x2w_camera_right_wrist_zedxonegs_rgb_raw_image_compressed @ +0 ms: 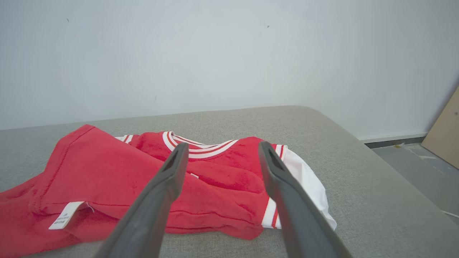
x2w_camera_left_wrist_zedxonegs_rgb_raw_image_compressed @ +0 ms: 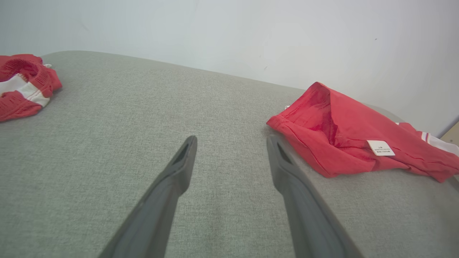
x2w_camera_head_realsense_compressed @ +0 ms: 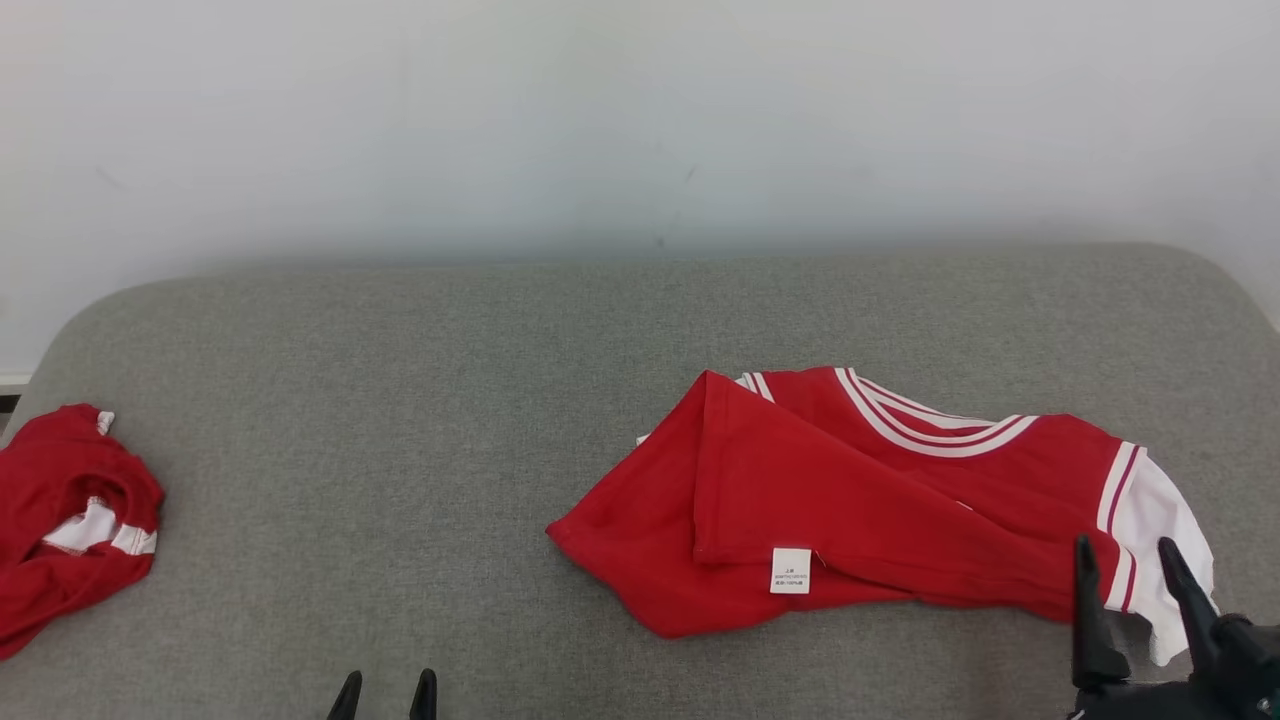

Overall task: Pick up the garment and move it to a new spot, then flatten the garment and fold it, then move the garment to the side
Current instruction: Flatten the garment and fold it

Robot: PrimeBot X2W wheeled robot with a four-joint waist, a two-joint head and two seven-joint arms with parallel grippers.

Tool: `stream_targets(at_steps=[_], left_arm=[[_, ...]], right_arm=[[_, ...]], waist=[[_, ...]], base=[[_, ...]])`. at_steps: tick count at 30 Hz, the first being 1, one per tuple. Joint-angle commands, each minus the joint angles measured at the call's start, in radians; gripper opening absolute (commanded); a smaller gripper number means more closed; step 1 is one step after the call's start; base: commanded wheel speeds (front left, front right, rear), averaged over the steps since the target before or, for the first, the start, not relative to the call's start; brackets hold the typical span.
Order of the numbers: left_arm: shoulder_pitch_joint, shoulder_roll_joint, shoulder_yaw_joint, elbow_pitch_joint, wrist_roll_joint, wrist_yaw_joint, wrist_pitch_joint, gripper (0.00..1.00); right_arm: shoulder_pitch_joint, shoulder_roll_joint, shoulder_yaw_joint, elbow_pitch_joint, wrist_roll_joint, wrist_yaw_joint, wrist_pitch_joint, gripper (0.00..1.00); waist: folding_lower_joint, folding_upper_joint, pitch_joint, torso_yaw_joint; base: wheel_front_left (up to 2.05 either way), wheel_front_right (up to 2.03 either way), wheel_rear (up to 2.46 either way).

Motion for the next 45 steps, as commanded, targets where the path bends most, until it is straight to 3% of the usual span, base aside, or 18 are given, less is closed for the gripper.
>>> stream_targets(at_steps=[1,9,18,22,32,38,45], left_arm=[[0.014,0.0,0.002,-0.001,0.0,0.002,-0.003,1.0],[0.012,-0.003,0.006,0.001,0.001,0.002,-0.003,1.0],[-0.014,0.002,0.019,-0.009,0.006,0.002,-0.003,1.0],[-0.079,0.011,-0.028,0.026,-0.01,0.002,-0.001,1.0],[-0.384,-0.01,-0.23,0.215,-0.117,0.002,0.203,1.0],[-0.492,-0.027,-0.252,0.321,-0.156,0.005,0.271,1.0],[-0.546,-0.037,-0.251,0.432,-0.166,0.04,0.342,1.0]], right_arm=[[0.016,-0.001,0.016,-0.021,-0.012,-0.002,-0.015,1.0],[0.112,-0.039,0.161,-0.123,-0.068,-0.002,-0.116,1.0],[0.125,-0.057,0.188,-0.097,-0.046,-0.002,-0.137,1.0],[0.116,-0.073,0.206,-0.093,-0.043,-0.002,-0.139,1.0],[0.092,-0.069,0.249,-0.072,-0.019,-0.002,-0.146,1.0],[0.073,-0.063,0.275,-0.061,-0.012,-0.002,-0.151,1.0],[0.055,-0.051,0.276,-0.034,-0.001,-0.002,-0.17,1.0]], waist=[[0.0,0.0,-0.005,-0.008],[0.0,0.0,-0.015,-0.027],[0.0,0.0,-0.014,-0.075],[0.0,0.0,-0.001,-0.106],[0.0,0.0,0.049,-0.206],[0.0,0.0,0.077,-0.264],[0.0,0.0,0.11,-0.322]], base=[[0.0,0.0,0.0],[0.0,0.0,0.0],[0.0,0.0,0.0],[0.0,0.0,0.0],[0.0,0.0,0.0],[0.0,0.0,0.0],[0.0,0.0,0.0]])
